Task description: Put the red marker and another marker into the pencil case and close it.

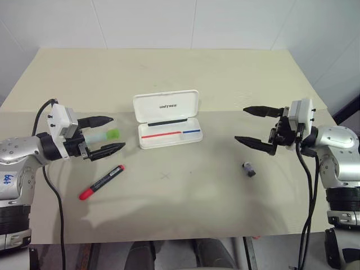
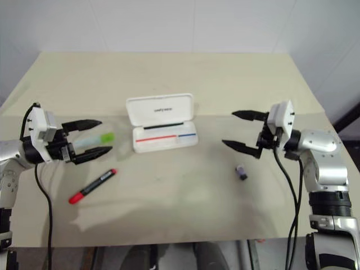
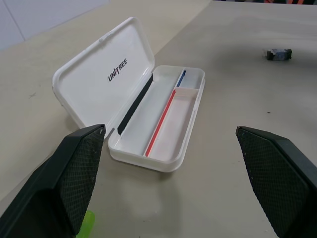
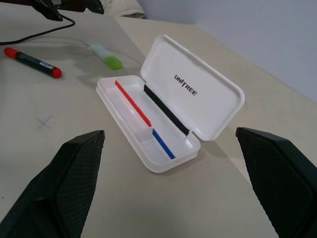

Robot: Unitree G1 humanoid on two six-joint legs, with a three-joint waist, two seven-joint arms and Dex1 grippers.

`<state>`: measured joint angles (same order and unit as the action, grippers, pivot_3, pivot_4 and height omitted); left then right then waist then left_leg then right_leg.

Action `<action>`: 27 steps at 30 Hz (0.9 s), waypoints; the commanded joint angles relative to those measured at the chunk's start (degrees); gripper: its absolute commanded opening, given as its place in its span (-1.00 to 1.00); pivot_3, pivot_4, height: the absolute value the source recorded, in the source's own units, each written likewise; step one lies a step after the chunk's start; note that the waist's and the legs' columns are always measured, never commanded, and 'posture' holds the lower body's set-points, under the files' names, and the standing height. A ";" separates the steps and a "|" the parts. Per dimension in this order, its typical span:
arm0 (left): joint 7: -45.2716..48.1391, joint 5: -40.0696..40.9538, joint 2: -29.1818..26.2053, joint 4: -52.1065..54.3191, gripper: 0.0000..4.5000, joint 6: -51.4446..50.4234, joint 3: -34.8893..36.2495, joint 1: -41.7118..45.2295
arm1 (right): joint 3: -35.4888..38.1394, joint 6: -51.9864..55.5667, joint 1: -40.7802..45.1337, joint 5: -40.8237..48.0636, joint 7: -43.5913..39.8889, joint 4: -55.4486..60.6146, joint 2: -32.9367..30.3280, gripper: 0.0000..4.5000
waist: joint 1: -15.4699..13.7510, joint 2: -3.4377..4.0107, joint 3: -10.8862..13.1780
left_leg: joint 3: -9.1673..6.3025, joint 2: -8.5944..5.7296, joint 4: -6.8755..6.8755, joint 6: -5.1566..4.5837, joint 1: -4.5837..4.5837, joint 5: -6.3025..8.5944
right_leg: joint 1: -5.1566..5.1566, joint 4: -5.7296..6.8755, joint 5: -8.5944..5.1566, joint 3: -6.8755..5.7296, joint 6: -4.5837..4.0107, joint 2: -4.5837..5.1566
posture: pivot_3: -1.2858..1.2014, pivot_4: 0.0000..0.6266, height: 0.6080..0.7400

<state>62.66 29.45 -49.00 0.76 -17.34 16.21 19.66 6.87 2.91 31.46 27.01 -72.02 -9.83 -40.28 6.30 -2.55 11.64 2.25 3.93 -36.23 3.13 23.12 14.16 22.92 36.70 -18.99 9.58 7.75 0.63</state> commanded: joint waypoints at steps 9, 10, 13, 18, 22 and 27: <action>2.95 0.54 -1.61 2.32 0.99 0.52 -0.33 1.42 | -0.71 4.13 5.05 2.25 -3.05 3.47 -0.82 1.00 | -0.01 0.00 0.00 | -0.01 -0.01 -0.05 -0.02 -0.04 -0.03 | 0.00 0.16 0.00 0.01 -0.01 -0.01 | 0.03 -0.52 1.00; 3.48 -0.03 -1.95 1.93 0.99 0.90 -0.77 1.57 | -0.84 4.96 5.17 2.69 -3.30 4.62 -0.83 1.00 | -0.02 0.00 0.00 | -0.01 -0.01 -0.05 -0.02 -0.04 -0.03 | 0.00 0.16 -0.01 0.01 -0.01 -0.01 | 0.03 -0.52 1.00; 4.38 -0.48 -2.16 1.07 0.82 0.75 -2.09 2.77 | -1.72 6.49 5.92 3.79 -3.09 8.44 0.29 1.00 | 0.03 0.00 0.00 | -0.02 -0.01 -0.05 -0.02 -0.04 -0.03 | 0.01 0.18 -0.01 0.00 -0.01 -0.01 | 0.03 -0.52 1.00; 5.67 -2.06 -1.28 -0.93 0.14 1.20 -5.29 3.94 | -2.70 8.54 5.84 5.00 -1.03 13.92 2.58 1.00 | 0.03 0.00 0.00 | -0.02 0.00 -0.05 -0.02 -0.05 -0.03 | 0.01 0.21 -0.01 0.00 -0.01 -0.02 | 0.03 -0.52 1.00; 6.41 -5.83 0.54 -5.43 -0.15 4.84 -9.65 8.00 | -4.26 11.39 4.96 6.24 0.67 19.47 3.82 1.00 | -0.37 0.00 0.00 | -0.05 -0.02 -0.10 -0.02 -0.02 -0.03 | 0.02 0.21 -0.01 -0.02 -0.01 -0.02 | 0.03 -0.52 1.00; 4.06 -17.48 5.09 -14.41 -0.15 13.18 -19.58 16.47 | -4.30 12.52 2.97 7.07 2.01 23.34 4.51 1.00 | -1.56 0.00 0.00 | -0.04 -0.04 -0.20 -0.02 0.02 -0.03 | 0.02 0.21 0.00 -0.02 -0.01 -0.02 | 0.03 -0.52 1.00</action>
<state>67.83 15.68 -44.37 -12.14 -7.43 -1.40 34.35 1.69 15.29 34.75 32.84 -70.82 11.15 -35.63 4.75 -2.54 11.64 2.19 3.88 -36.44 3.11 23.16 14.13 22.95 36.91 -18.99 9.56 7.75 0.60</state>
